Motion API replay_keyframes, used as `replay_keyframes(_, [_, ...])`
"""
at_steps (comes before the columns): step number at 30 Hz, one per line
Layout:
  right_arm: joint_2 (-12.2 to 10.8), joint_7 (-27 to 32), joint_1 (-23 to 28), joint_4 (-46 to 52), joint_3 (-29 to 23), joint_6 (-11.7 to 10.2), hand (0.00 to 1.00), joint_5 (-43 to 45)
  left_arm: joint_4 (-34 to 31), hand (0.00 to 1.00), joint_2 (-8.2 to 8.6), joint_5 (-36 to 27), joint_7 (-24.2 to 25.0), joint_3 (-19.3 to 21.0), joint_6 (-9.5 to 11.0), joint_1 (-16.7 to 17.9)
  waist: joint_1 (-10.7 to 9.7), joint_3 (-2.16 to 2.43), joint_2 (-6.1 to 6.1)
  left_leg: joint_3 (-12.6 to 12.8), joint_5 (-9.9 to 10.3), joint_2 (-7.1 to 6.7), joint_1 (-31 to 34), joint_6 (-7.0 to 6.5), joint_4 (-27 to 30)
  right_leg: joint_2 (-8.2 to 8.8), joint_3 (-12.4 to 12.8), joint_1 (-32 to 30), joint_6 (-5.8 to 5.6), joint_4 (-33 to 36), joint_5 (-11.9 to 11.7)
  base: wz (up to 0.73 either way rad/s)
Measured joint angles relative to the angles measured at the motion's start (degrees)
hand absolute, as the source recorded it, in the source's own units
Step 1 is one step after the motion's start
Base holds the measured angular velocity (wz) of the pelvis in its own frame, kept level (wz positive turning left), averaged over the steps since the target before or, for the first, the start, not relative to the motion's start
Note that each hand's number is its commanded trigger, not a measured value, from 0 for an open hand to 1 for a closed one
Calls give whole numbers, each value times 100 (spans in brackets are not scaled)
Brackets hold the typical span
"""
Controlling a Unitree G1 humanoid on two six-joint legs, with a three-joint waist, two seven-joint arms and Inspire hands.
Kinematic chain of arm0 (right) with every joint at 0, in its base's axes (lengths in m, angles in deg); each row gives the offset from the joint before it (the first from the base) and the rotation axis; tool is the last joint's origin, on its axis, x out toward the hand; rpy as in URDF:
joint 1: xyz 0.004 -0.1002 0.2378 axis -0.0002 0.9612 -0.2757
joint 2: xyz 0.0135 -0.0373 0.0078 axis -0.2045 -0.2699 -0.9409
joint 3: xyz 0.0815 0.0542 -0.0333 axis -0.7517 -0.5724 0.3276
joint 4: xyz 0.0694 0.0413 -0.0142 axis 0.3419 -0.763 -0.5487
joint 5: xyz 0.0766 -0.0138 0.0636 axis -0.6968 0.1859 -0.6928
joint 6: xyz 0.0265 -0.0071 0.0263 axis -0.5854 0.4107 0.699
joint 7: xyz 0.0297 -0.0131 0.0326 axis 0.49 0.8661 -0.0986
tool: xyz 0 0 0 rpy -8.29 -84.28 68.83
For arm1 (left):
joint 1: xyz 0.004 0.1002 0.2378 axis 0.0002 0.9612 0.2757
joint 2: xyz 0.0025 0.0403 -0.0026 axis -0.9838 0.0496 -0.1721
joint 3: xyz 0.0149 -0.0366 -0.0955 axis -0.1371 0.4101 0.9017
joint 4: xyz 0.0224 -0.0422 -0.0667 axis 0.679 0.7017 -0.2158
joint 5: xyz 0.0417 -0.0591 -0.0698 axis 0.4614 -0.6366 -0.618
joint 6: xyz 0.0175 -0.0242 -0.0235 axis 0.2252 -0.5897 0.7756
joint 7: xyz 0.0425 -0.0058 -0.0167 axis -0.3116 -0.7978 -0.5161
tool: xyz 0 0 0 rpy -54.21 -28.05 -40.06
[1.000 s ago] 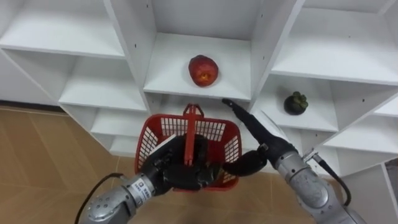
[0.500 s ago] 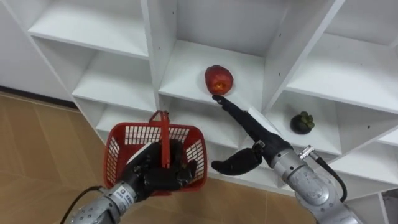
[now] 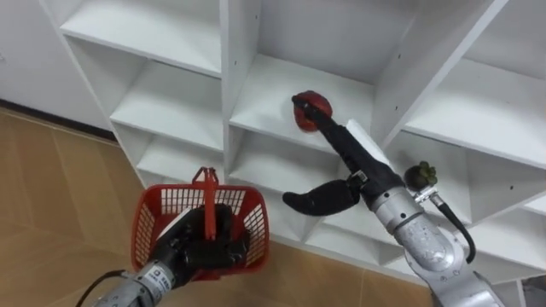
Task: Collect fruits from the closet
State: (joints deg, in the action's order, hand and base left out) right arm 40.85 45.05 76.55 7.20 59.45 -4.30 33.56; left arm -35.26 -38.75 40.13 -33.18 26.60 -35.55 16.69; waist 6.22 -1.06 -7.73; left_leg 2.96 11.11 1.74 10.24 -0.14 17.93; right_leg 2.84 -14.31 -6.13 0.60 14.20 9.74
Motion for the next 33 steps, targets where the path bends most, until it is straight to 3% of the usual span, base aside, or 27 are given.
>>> replay_keyframes(4, [0, 159, -24, 0, -39, -3, 0, 0, 0, 100, 63, 41, -19, 86, 1, -2, 23, -3, -32, -4, 0, -1, 5, 0, -17, 0, 2, -4, -1, 0, 0, 0])
replay_keyframes(14, [4, 918, -483, -159, -29, -124, 0, 54, -5, 100, 41, 39, -191, 35, 0, -7, 25, -20, -108, -177, -1, -33, 123, -1, 52, 6, -126, 13, -5, -49, 2, 10])
replay_keyframes(27, [74, 1676, -744, -753, -105, -273, 0, 192, -17, 100, 11, 33, -253, 29, 0, 18, 148, -39, -72, -341, 0, -38, 354, 2, 112, 10, -324, -97, 0, -41, -2, 6])
replay_keyframes(33, [71, 1852, -1205, -1363, -104, -327, 0, 134, -17, 100, 25, 37, -232, 22, -15, -27, 172, -39, -71, -413, -2, -42, 432, 4, 146, 11, -414, -120, 0, -42, -2, 8])
